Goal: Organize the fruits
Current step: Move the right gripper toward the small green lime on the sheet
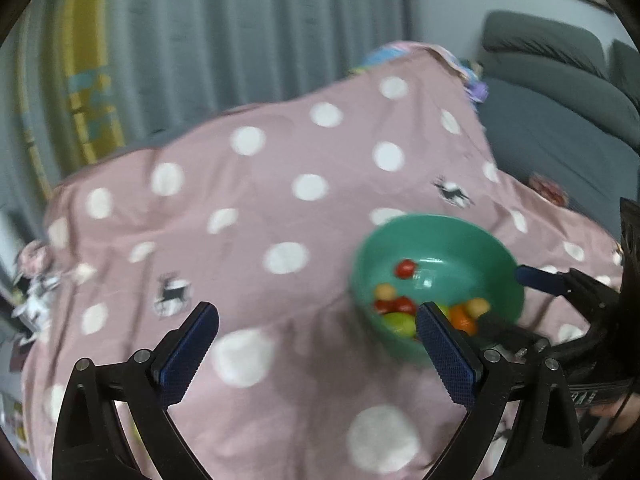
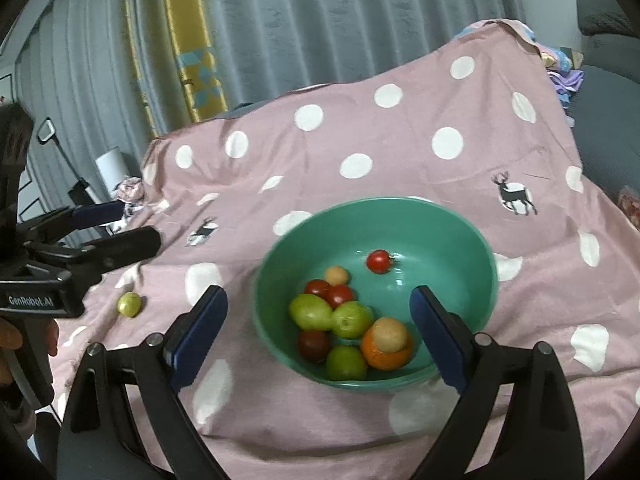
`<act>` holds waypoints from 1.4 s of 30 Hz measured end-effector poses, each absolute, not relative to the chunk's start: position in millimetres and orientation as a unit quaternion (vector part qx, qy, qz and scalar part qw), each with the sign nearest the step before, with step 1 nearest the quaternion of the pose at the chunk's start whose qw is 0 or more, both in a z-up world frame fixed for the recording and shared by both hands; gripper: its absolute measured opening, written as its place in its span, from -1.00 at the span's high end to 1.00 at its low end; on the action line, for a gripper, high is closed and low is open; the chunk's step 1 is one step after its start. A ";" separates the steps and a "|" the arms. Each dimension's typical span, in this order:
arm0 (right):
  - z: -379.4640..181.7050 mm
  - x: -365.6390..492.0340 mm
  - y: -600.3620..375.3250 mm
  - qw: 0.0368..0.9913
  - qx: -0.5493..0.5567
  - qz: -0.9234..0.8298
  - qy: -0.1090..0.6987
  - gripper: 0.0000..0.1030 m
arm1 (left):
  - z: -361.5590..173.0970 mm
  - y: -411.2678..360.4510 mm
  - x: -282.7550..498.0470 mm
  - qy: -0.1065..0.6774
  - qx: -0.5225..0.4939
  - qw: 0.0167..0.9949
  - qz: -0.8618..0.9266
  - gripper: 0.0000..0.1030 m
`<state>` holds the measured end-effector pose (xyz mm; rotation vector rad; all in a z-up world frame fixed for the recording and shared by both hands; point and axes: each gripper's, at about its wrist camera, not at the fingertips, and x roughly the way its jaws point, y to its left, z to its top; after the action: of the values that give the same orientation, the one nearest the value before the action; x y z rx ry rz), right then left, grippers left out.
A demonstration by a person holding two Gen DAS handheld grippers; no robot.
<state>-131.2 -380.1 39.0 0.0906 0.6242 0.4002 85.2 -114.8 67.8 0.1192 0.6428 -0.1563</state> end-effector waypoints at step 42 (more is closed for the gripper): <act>-27.8 -173.1 -189.2 0.769 0.116 0.409 0.477 -0.71 | -11.9 68.6 -48.6 0.345 -0.051 0.933 -0.094 -0.92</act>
<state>-173.1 -189.2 -27.8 0.2527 1.0337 0.8874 -48.6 68.6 -11.9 -0.1037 0.7052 -0.1921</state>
